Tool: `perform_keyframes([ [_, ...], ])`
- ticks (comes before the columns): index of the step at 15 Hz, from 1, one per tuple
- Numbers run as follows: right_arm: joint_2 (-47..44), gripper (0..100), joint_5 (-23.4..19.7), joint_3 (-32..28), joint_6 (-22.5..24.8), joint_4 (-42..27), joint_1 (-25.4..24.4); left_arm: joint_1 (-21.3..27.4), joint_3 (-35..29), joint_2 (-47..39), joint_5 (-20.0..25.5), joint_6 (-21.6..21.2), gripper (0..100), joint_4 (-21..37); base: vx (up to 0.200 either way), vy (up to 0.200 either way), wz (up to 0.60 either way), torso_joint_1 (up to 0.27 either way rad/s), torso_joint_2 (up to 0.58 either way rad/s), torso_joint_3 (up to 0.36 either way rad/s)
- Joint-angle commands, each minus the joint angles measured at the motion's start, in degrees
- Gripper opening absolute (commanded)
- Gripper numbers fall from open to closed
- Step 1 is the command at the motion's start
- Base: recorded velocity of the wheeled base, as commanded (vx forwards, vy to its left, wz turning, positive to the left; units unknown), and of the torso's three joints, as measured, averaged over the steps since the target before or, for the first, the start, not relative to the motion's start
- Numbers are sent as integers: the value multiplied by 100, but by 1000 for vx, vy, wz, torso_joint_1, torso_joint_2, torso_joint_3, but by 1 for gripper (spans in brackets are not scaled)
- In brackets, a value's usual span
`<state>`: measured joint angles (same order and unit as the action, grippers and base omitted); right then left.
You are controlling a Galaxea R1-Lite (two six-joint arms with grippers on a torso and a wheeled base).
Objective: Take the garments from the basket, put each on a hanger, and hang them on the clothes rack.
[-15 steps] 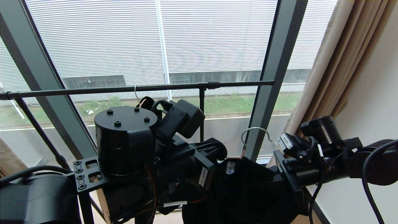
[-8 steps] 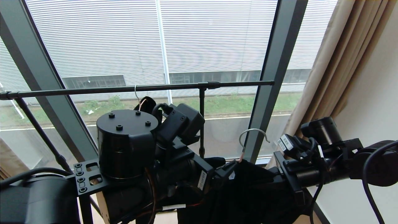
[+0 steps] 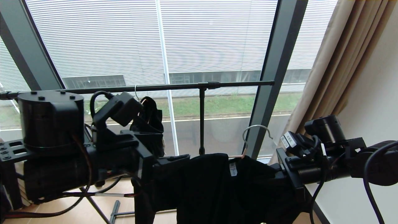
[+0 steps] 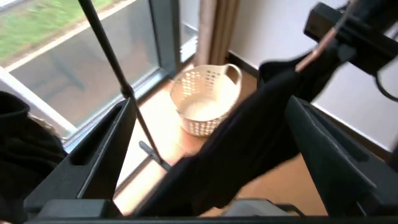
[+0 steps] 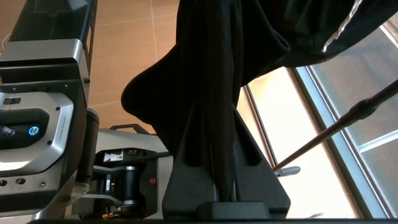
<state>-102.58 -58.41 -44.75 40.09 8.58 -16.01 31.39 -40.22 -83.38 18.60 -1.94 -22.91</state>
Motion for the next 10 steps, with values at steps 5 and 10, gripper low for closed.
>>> perform_keyframes([
  [5, 2, 0, -233, -7, 33, 12, 194, -1803, 629, -240, 2499, -114, 100, -109, 0, 0, 0, 0, 0, 0],
  [10, -7, 0, -391, 160, 42, 451, 265, -1900, 796, -899, 2631, -105, 100, -830, 0, 0, 0, 0, 0, 0],
])
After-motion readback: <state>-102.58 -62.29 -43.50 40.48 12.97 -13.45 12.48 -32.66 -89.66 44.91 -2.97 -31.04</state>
